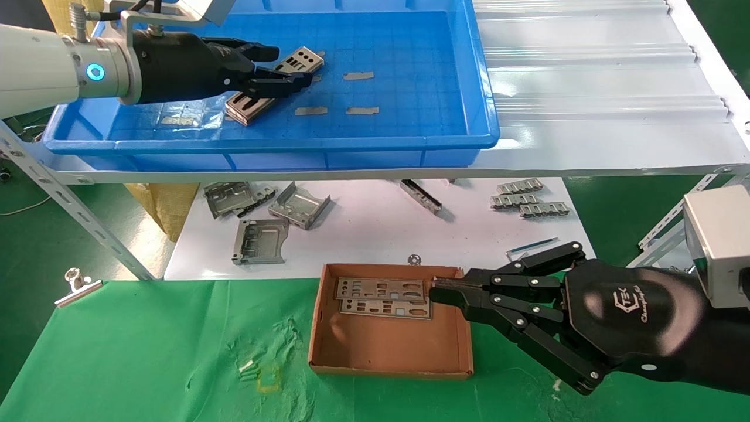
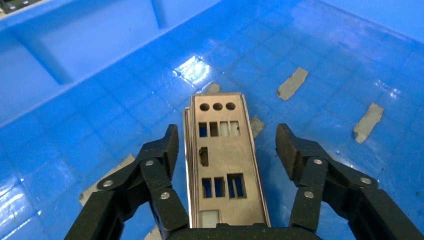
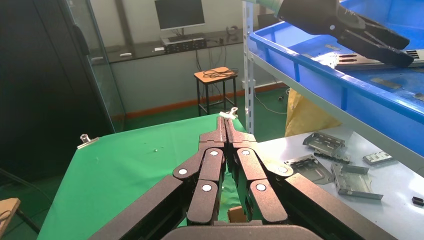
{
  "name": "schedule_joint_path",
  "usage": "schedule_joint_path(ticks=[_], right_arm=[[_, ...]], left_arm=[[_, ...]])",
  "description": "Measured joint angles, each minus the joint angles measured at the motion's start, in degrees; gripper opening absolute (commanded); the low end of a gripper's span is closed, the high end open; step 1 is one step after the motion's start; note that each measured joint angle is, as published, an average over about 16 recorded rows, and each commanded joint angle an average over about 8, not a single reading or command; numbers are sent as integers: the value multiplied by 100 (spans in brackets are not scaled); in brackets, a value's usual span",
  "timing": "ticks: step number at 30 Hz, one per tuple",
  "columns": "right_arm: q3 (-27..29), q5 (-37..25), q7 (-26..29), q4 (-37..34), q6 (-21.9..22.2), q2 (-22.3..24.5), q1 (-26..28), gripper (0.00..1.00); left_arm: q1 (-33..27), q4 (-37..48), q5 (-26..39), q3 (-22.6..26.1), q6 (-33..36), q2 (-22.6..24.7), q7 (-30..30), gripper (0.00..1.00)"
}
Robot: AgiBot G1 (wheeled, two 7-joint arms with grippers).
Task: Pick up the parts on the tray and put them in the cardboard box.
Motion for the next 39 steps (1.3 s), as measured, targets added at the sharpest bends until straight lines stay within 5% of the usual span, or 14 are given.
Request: schedule_joint_path(ticks=[23,32,39], right_arm=[[0,0,0,0,0,0,0,0],[0,0,0,0,0,0,0,0],[0,0,0,0,0,0,0,0]], left_arm=[[-71,-39,2,2,113,-32,62,0],[-117,-114,59,42,220,-66,242,100],[-171,-171,113,80,369,-97,436,100]])
